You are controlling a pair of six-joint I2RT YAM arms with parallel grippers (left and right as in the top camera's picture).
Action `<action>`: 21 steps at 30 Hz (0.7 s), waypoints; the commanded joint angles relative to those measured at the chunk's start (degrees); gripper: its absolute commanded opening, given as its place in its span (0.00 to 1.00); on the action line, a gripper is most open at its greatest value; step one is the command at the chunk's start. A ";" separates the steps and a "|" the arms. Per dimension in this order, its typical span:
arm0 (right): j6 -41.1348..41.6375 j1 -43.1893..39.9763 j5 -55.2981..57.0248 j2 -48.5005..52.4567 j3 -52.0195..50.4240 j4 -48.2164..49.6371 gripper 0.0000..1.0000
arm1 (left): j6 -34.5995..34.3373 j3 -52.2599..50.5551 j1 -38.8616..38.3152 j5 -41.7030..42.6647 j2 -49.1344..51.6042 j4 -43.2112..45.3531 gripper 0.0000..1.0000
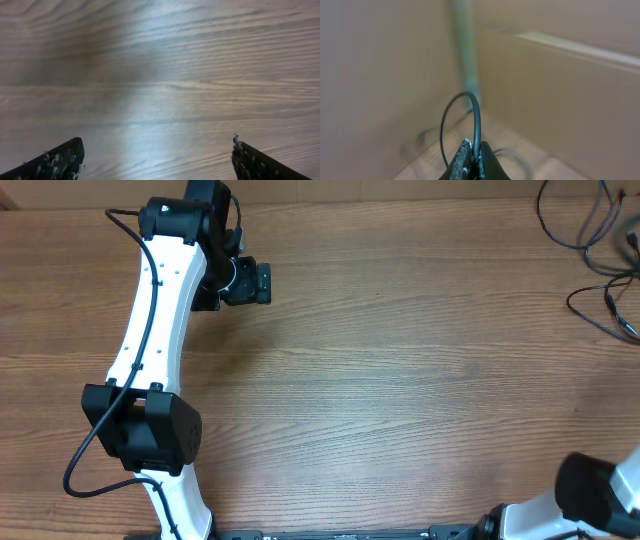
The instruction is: Untangle cables
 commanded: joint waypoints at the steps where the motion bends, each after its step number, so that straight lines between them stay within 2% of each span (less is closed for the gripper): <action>1: 6.78 -8.35 0.66 -1.55 0.98 -1.73 0.04 | 0.02 1.14 -1.55 7.37 0.39 3.41 0.94; 4: 7.74 -15.78 -9.07 -1.70 0.98 -2.64 0.04 | 0.02 1.11 -3.19 12.13 0.39 8.24 0.96; 8: 7.82 -23.98 -16.09 -1.68 0.96 -0.81 0.04 | 0.04 1.11 -6.25 12.72 0.39 11.61 0.97; 12: 8.22 -31.17 -23.21 -1.01 0.87 1.60 0.04 | 0.09 1.11 -9.62 12.50 0.44 13.62 0.97; 19: 17.09 -44.11 -35.41 -0.02 1.07 9.92 0.04 | 0.07 1.11 -14.86 7.80 0.50 14.73 0.97; 21: 18.86 -47.04 -43.06 -0.09 1.11 14.75 0.04 | 0.04 1.11 -16.09 6.75 0.50 15.21 0.97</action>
